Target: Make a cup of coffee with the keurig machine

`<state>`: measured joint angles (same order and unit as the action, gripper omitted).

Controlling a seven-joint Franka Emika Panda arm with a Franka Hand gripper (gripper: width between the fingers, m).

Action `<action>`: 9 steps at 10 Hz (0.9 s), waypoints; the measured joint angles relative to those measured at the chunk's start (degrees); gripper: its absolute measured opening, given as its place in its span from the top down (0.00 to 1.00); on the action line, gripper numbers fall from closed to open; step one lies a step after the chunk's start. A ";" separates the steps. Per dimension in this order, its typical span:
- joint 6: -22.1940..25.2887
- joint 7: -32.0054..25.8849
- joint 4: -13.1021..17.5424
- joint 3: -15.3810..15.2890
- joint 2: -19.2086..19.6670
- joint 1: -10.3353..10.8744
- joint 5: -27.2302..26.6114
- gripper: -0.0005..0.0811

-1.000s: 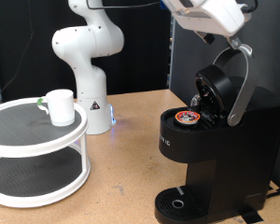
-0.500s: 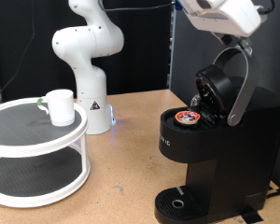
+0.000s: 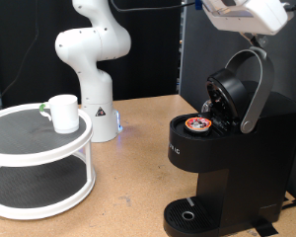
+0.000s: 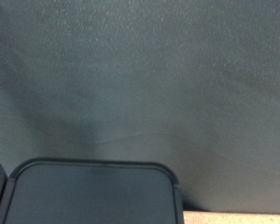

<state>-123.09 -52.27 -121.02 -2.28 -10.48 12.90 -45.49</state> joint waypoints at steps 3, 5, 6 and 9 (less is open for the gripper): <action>-2.03 0.00 0.04 -1.48 0.01 0.17 -1.05 0.97; -2.23 0.60 -0.08 -2.03 0.44 0.17 -0.42 0.99; -2.27 0.93 -0.18 -2.15 0.88 0.16 0.38 0.99; -3.73 0.97 -0.47 -2.37 1.73 0.17 1.02 0.99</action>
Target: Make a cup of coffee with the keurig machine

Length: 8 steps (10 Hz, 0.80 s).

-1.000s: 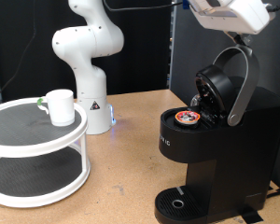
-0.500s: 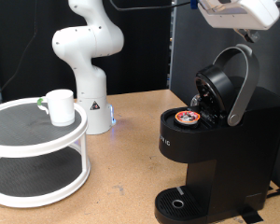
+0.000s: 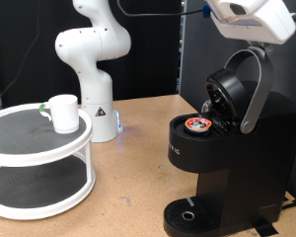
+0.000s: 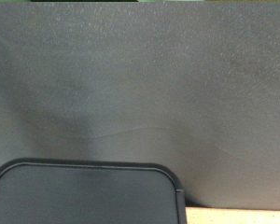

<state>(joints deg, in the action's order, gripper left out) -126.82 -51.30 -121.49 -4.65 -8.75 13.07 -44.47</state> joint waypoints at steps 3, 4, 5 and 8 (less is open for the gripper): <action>-0.03 -0.85 -0.18 0.08 -0.26 -0.10 -0.01 0.99; -0.03 -1.55 -0.49 0.21 -0.66 -0.23 -0.01 0.99; 0.13 -2.25 -0.84 0.43 -1.12 -0.49 0.21 0.99; 2.30 -2.72 -1.69 1.76 -2.50 -1.69 2.93 0.99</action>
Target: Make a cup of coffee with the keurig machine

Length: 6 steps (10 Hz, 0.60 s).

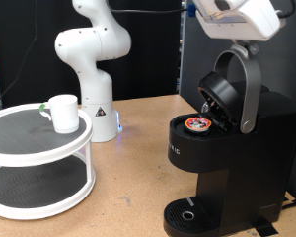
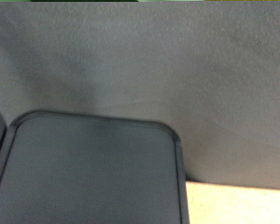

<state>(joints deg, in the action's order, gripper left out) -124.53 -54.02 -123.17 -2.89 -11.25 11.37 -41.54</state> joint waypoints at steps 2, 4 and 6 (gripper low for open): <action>1.38 -0.02 -0.46 0.98 -0.16 -1.03 1.98 0.99; 1.89 -1.04 -1.39 1.87 -0.12 -1.83 2.97 0.99; 2.60 -2.80 -2.13 2.81 -0.07 -2.42 3.39 0.99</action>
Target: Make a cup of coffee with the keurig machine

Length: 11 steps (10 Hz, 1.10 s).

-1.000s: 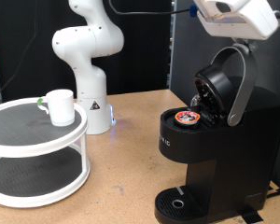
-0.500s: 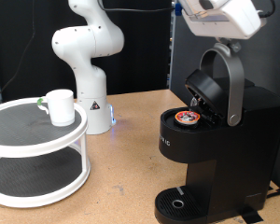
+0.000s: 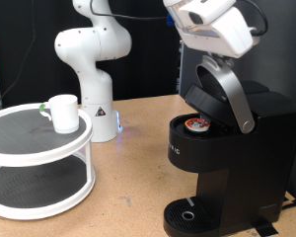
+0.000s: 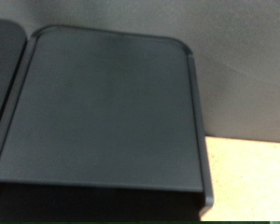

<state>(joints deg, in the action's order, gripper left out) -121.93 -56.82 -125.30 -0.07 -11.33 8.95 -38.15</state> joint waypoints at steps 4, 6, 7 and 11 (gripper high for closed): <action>1.58 -2.74 -0.46 1.40 0.02 -0.67 0.20 0.99; 2.80 -4.39 -0.55 2.01 0.01 -1.04 0.91 0.99; 3.13 -5.20 -0.66 2.37 0.01 -1.07 1.52 0.99; 3.58 -9.65 -3.04 3.47 -0.03 -2.32 5.00 0.99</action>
<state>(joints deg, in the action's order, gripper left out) -118.35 -66.47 -128.34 3.39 -11.36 6.64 -33.14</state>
